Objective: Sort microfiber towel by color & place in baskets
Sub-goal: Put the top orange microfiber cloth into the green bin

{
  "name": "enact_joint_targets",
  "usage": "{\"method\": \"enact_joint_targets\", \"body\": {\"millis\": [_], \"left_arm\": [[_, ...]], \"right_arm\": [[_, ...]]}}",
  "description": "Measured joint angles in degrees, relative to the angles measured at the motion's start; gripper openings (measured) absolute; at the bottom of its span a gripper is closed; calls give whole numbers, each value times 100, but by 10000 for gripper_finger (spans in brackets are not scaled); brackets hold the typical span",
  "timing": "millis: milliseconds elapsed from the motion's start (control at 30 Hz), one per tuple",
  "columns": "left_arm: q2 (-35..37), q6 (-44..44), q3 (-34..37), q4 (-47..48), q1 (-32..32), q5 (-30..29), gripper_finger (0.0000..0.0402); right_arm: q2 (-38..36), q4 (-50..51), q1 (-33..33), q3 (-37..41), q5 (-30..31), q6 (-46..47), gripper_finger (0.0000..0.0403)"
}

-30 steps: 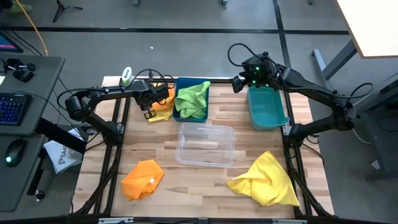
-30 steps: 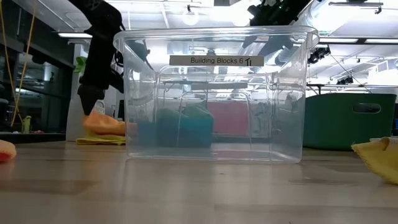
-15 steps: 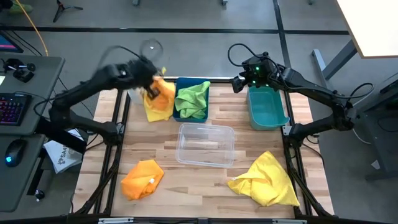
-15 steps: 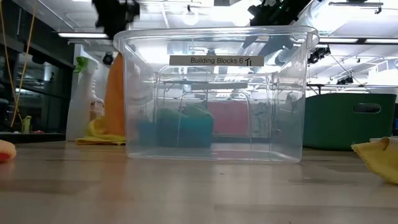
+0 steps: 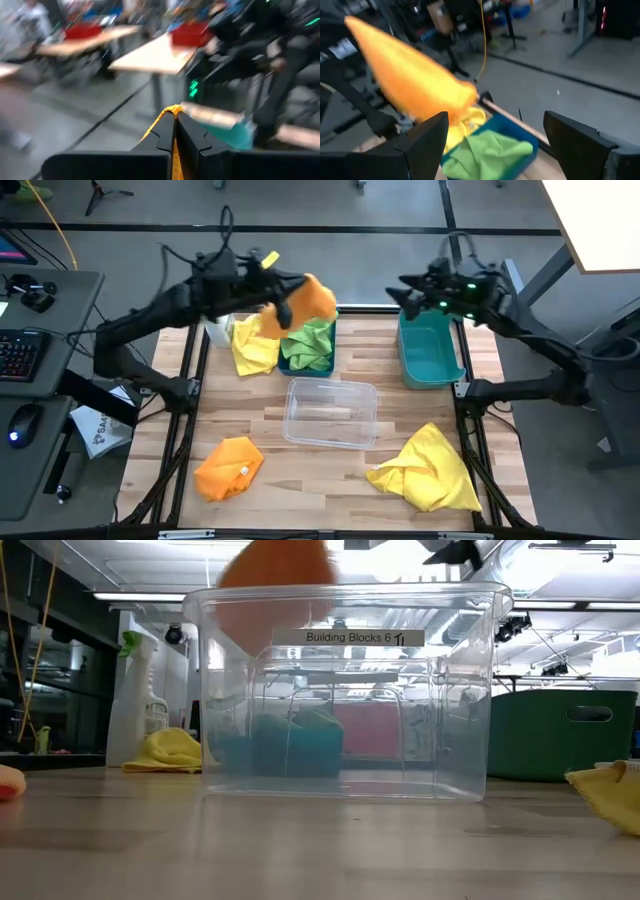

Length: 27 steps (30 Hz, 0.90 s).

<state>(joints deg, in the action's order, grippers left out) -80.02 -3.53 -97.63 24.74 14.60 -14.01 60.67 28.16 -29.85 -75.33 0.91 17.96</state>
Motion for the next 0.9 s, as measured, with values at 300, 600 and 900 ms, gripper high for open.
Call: {"method": "enact_joint_targets", "body": {"millis": [300, 600, 900], "left_arm": [[-1849, 4, -864, -2369, -138, 1142, 0], [-3815, -13, -2394, -3102, -112, 1333, 0], [-4017, -240, -2728, -2781, -70, 1096, 0]], "right_arm": [[-838, 25, 0, -2, 144, 1, 321], [-1232, 21, 0, -3, 157, 14, 321], [-1355, 1381, -2, 59, 192, -240, 321]]}}
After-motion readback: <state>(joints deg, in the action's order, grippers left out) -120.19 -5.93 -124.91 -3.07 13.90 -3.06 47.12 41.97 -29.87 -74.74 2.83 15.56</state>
